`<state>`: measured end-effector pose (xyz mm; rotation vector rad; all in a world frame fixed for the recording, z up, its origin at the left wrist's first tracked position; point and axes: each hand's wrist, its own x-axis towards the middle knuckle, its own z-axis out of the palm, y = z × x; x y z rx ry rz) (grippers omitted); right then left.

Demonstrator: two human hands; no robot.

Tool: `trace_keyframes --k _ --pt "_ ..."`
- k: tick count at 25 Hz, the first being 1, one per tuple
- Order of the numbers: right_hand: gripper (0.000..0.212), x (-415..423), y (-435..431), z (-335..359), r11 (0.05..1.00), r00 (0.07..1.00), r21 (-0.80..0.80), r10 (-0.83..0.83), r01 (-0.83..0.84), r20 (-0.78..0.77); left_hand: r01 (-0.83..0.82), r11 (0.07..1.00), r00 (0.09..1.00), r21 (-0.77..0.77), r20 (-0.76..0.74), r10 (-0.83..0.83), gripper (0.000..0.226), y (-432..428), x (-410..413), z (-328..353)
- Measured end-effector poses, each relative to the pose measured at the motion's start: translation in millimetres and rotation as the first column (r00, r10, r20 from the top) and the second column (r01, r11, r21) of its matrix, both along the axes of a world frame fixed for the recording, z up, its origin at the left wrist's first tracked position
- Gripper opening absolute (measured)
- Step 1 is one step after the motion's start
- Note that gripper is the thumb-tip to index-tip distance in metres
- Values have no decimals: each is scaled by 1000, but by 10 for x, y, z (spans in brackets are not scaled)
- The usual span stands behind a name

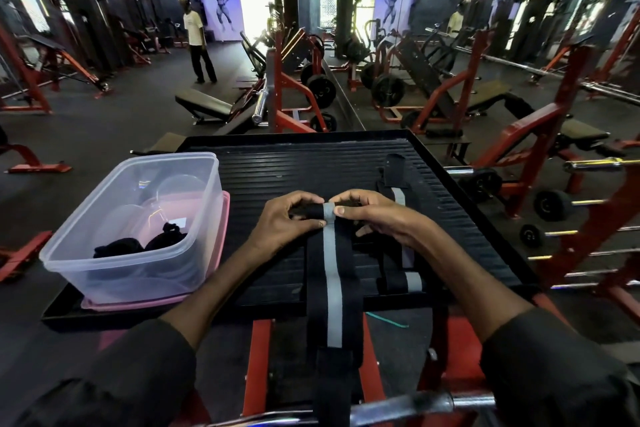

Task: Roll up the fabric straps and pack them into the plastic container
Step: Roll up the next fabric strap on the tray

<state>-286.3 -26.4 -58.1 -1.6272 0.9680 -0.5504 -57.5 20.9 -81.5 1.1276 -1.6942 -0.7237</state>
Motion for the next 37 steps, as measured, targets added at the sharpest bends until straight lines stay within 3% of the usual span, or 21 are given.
trace_keyframes --k 2,6,10,16,18,21,23,25,30,32,34,37 --pt "25 -9 55 -16 990 999 -139 -11 16 36 50 997 999 61 18 -51 37 1 28 15" --pt "31 -49 130 -85 943 983 -333 70 -10 168 209 917 978 340 -46 -205 24 15 78 -19" --pt "36 -35 152 -169 927 982 -375 41 31 184 174 935 981 308 28 -192 35 2 46 -55" --pt "40 22 238 -205 902 992 -429 14 40 123 159 940 977 303 88 -194 31 52 23 -43" --pt "41 13 265 -168 925 994 -378 26 17 108 104 967 981 233 136 -139 33 95 29 -33" --pt "39 -41 333 -18 999 982 -52 11 -1 191 67 995 981 72 177 -79 36 154 18 -50" --pt "34 -43 378 44 992 965 88 -111 92 239 57 998 986 -24 161 -52 38 205 1 -24" --pt "33 -20 409 61 983 968 100 -167 151 185 25 990 989 -140 150 -3 41 266 -18 4" --pt "50 0 456 10 999 997 21 -46 45 59 -7 927 979 -376 186 83 41 400 0 2" --pt "42 -4 479 -3 998 993 -29 -57 60 101 1 957 986 -291 163 48 43 420 -4 41" --pt "33 -7 514 -40 992 983 -90 -70 86 168 37 999 997 -30 74 -35 44 454 -3 121" --pt "30 -12 585 -68 984 969 -140 -70 106 237 181 931 983 318 -89 -161 37 503 29 163"
